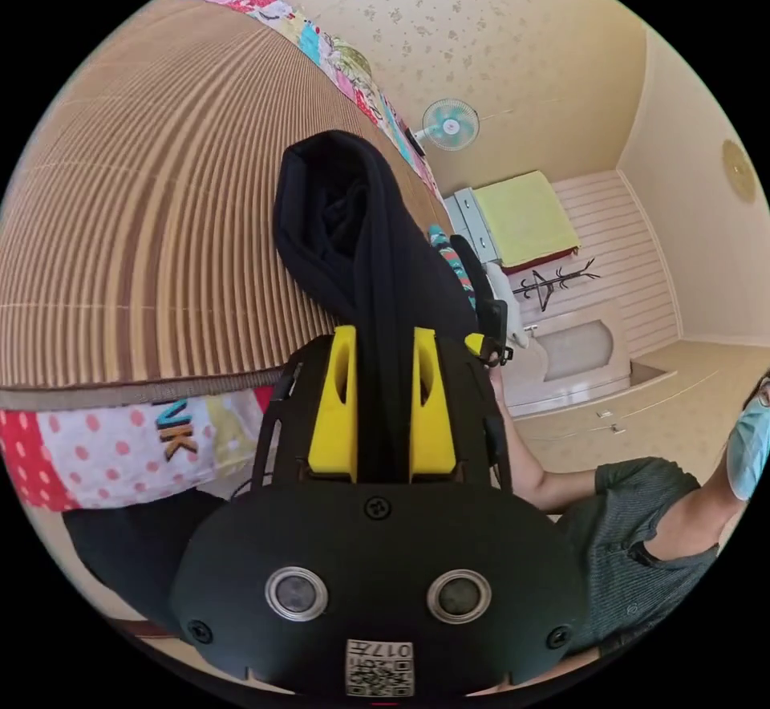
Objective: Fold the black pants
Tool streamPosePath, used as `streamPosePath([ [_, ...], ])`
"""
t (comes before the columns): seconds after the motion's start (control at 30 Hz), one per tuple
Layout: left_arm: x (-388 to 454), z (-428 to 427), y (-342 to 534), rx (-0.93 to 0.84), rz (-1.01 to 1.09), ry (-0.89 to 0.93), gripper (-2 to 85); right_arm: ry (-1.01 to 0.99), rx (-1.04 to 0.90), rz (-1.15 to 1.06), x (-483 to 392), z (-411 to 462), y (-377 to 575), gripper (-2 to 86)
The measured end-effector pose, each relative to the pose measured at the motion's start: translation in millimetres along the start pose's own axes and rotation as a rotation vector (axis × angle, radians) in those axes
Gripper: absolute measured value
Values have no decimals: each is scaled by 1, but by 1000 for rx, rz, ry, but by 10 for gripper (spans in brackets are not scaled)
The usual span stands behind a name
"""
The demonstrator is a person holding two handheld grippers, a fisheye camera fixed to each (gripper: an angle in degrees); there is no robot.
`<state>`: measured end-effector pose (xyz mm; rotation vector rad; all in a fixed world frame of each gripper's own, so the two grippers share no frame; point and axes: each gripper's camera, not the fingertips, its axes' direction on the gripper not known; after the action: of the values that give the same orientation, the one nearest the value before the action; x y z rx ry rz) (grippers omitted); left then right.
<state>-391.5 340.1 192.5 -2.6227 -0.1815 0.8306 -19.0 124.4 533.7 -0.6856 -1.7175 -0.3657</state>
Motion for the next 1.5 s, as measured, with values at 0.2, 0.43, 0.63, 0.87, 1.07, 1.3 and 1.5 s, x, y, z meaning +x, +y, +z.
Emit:
streamPosePath([
  [0.2, 34, -210, 16, 215, 119, -325, 100, -79, -102, -299, -98, 128, -96, 88],
  [0.43, 48, -479, 10, 459, 188, -631, 114, -87, -56, -584, -215, 279, -193, 95],
  [0.63, -115, -547, 4, 435, -271, -805, 152, 281, -391, -315, -159, 454, -242, 132],
  [0.87, -178, -525, 68, 562, -374, -804, 210, 223, -374, -443, -129, 398, -171, 101],
  [1.07, -79, -480, 196, 926, -167, -785, 159, 469, -264, -467, -92, 237, -75, 28],
  [1.3, -58, -294, 283, 682, -44, -528, 96, 1001, 136, 81, -48, -7, 54, 32],
  [1.5, -61, -163, 309, 616, -66, -115, 76, 1038, 841, 542, -68, -210, 174, 126],
])
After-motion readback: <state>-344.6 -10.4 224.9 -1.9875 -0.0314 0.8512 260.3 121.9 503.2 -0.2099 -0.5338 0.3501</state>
